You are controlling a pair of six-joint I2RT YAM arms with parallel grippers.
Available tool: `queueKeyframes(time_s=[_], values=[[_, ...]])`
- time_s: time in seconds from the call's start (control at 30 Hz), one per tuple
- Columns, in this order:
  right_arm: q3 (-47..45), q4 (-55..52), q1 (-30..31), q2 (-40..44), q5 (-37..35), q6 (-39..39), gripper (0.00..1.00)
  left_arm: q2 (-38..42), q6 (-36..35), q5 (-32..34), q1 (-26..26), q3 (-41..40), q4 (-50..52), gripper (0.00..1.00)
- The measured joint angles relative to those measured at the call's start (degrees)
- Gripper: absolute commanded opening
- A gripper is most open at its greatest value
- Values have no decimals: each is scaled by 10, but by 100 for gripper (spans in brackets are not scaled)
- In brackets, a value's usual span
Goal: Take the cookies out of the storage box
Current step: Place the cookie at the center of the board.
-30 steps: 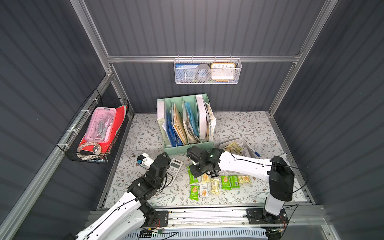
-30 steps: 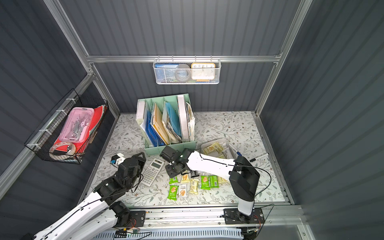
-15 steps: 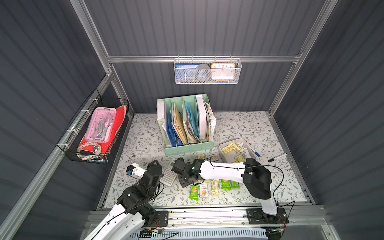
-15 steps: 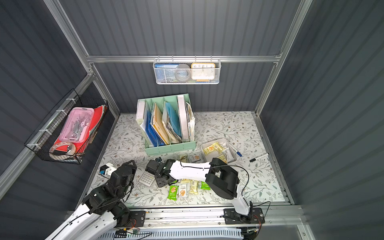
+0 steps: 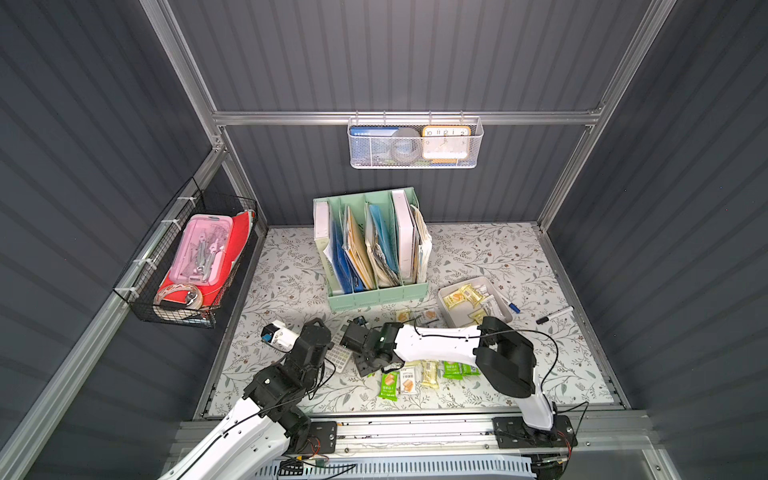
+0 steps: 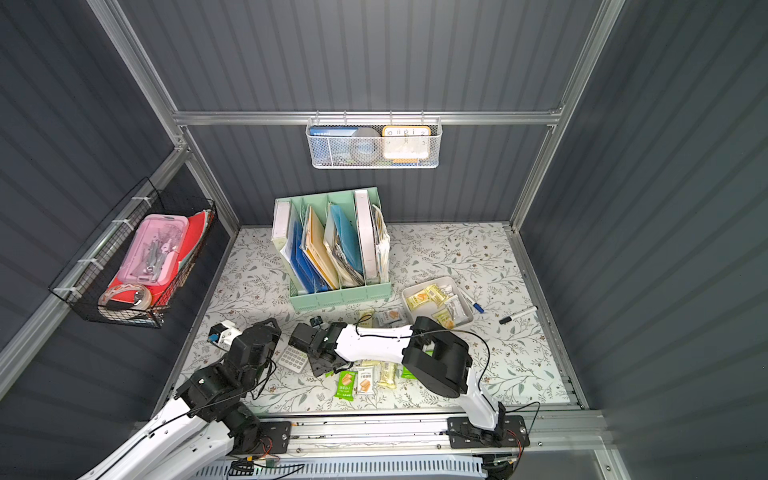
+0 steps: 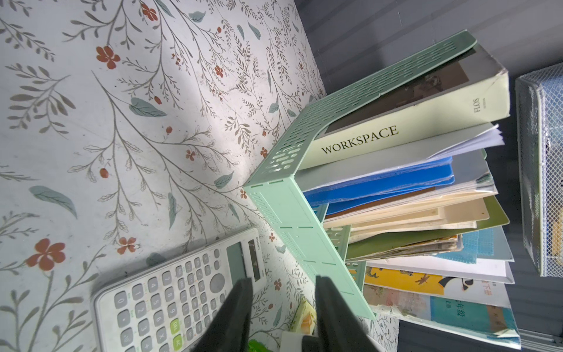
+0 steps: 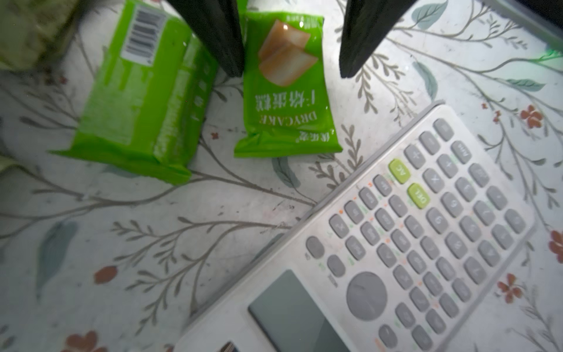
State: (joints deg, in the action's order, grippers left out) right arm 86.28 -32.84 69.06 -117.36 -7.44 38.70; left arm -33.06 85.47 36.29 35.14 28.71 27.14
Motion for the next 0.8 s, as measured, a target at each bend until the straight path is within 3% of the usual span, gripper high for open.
queueKeyframes(time_s=[0.2,0.3,0.57,0.8], values=[[-96,20,-12,166,-56,-12,56,-25,-56,-29,0,0,-55,42],[-161,35,-52,261,-87,-29,56,-43,-94,-55,0,0,-98,42],[-279,35,-257,392,-108,-61,55,-109,-164,-126,0,7,-185,42],[-346,85,-403,418,-54,0,57,-159,-176,-153,0,20,-226,42]])
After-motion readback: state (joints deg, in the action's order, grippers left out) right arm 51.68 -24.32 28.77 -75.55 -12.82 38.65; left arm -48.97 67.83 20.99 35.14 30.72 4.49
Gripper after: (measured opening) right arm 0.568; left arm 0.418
